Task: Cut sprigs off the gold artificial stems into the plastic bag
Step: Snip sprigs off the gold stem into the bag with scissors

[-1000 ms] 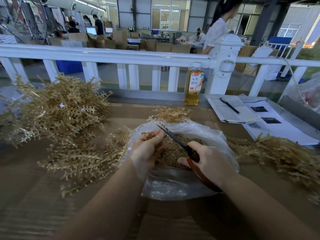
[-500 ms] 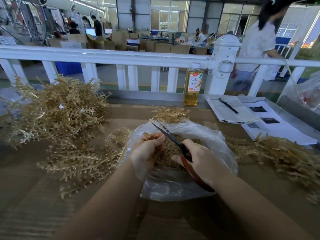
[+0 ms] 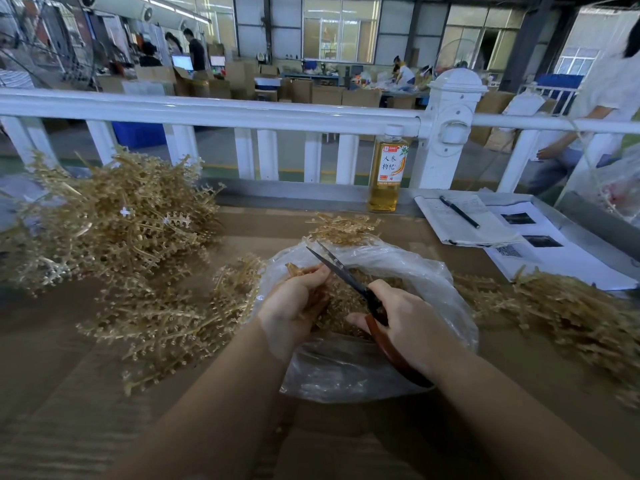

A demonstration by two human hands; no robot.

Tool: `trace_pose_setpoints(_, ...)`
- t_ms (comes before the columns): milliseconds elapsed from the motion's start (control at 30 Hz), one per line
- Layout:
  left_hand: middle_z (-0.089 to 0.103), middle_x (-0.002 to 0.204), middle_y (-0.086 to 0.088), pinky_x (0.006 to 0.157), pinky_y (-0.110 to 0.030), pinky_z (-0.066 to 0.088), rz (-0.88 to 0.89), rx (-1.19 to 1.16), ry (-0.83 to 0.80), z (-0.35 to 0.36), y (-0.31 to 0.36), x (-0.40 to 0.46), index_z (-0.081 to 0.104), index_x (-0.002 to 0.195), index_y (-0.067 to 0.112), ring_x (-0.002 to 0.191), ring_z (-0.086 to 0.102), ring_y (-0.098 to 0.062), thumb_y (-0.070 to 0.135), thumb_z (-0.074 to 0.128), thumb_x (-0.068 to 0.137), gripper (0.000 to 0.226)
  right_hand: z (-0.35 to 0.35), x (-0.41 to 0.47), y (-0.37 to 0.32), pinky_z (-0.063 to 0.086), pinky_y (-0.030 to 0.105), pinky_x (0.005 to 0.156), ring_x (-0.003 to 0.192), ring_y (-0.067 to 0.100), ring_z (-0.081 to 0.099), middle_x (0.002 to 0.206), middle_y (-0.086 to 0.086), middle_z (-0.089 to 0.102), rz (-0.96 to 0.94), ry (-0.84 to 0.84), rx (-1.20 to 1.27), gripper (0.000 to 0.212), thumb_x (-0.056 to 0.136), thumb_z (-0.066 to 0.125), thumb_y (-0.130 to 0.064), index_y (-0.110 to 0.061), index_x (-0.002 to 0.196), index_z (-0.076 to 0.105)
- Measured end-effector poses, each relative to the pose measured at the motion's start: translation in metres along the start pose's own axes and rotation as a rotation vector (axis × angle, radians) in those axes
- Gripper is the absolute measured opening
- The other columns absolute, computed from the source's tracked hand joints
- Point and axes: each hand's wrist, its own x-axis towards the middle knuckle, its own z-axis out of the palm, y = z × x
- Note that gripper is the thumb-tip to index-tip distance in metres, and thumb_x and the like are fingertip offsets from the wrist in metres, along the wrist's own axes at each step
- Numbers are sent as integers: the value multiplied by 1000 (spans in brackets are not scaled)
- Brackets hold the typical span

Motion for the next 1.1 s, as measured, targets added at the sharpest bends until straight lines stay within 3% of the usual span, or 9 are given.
trace_pose_setpoints(100, 65, 59, -1, 46, -20, 51, -11, 2, 28, 0, 0, 1, 62, 75, 13, 56, 61, -13, 5, 61, 87, 14, 0, -2, -1, 32, 23, 64, 79, 10, 49, 85, -7, 54, -9, 8, -17, 37, 88, 50, -59, -24, 99, 47)
trace_pose_setpoints(200, 65, 73, -6, 64, -29, 54, -24, 11, 32, 0, 0, 2, 62, 77, 12, 71, 61, -18, 4, 60, 88, 13, 2, -3, -3, 34, 26, 70, 86, 12, 48, 90, -5, 54, -12, 15, -17, 37, 89, 50, -58, -23, 102, 47)
trace_pose_setpoints(333, 69, 65, -6, 45, -24, 52, -54, 14, 11, -1, 1, 0, 63, 78, 11, 59, 67, -18, 5, 61, 87, 12, 3, -2, -4, 35, 26, 73, 88, 12, 47, 91, -4, 53, -8, 7, -13, 38, 89, 48, -59, -23, 104, 47)
trace_pose_setpoints(400, 69, 64, -5, 45, -23, 52, -65, 6, -9, -1, 1, -1, 63, 78, 10, 55, 67, -16, 6, 61, 86, 10, 2, -1, -4, 36, 26, 73, 86, 11, 48, 90, -5, 53, -8, 5, 1, 37, 89, 48, -58, -24, 101, 47)
trace_pose_setpoints(600, 64, 83, -8, 84, -34, 53, -69, 1, -36, -3, 1, 2, 62, 84, 9, 83, 61, -21, 8, 63, 85, 2, 0, 2, -5, 33, 16, 60, 75, 8, 50, 83, -8, 54, -16, -9, 8, 33, 89, 47, -58, -26, 93, 43)
trace_pose_setpoints(700, 65, 77, -7, 69, -33, 54, -71, 5, -17, -3, 0, 3, 63, 83, 9, 77, 62, -20, 8, 64, 85, 3, 1, 2, -4, 30, 10, 57, 72, 9, 51, 81, -9, 55, -25, 12, -31, 32, 89, 47, -60, -29, 93, 41)
trace_pose_setpoints(800, 66, 75, -6, 63, -32, 53, -62, 1, 1, -3, -1, 4, 63, 83, 9, 76, 63, -20, 7, 64, 85, 3, 1, 2, -2, 31, 16, 57, 70, 8, 50, 79, -10, 53, -34, 31, -46, 31, 87, 48, -60, -31, 92, 40)
trace_pose_setpoints(900, 66, 76, -5, 63, -29, 53, -37, -4, 19, -3, -3, 4, 63, 82, 9, 75, 63, -17, 6, 63, 85, 5, 1, 1, 0, 37, 24, 64, 74, 11, 50, 80, -8, 53, -40, 49, -74, 34, 87, 50, -60, -28, 96, 44)
trace_pose_setpoints(1100, 70, 67, -6, 45, -23, 52, -27, 6, 24, -3, -3, 2, 65, 83, 7, 57, 68, -17, 3, 60, 87, 7, 0, -1, 0, 40, 27, 79, 93, 15, 50, 95, -2, 56, 3, -3, -124, 46, 88, 46, -64, -24, 111, 47)
